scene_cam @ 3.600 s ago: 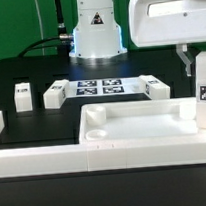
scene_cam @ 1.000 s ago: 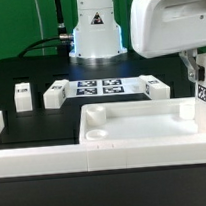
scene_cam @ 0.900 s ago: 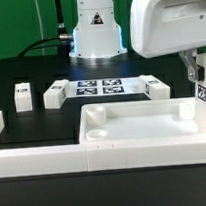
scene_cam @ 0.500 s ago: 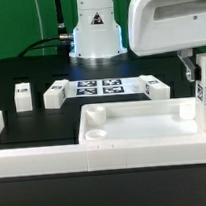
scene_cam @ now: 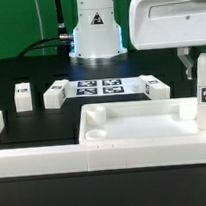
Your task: Assemble desk
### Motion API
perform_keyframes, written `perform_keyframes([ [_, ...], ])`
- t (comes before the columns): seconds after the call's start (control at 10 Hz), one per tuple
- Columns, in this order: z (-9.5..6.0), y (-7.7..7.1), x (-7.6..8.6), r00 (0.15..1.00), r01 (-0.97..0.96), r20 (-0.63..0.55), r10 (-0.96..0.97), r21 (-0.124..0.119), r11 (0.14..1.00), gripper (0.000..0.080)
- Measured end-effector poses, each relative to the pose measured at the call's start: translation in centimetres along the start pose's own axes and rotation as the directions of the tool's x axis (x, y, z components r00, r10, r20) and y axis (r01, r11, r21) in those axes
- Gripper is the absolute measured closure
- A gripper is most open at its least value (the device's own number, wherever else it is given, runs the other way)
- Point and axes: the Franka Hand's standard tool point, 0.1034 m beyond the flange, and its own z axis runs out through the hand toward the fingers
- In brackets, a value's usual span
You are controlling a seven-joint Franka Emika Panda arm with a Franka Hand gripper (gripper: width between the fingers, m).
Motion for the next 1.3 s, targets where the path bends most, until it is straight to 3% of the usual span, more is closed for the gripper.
perform_keyframes([
  [0.3,0.0,-0.03,-0.13,0.954,-0.301,0.011,0.301,0.009,0.954,0.0509],
  [0.5,0.06,-0.14,-0.34,0.869,-0.494,0.021,0.494,0.012,0.869,0.0509],
  [0.8,0.23,-0.3,-0.5,0.82,-0.572,0.033,0.571,0.014,0.82,0.0509],
  [0.9,0.24,-0.34,-0.54,0.831,-0.556,0.034,0.556,0.014,0.831,0.0329],
  [1.0,0.24,-0.34,-0.54,0.854,-0.52,0.033,0.52,0.016,0.854,0.0213],
  [1.1,0.28,-0.29,-0.65,0.877,-0.479,0.036,0.478,0.011,0.878,0.0213],
  [1.2,0.3,-0.21,-0.78,0.91,-0.414,0.039,0.414,0.002,0.91,0.0162],
  [1.3,0.13,-0.24,-0.84,0.961,-0.272,0.043,0.272,-0.014,0.962,0.0154],
])
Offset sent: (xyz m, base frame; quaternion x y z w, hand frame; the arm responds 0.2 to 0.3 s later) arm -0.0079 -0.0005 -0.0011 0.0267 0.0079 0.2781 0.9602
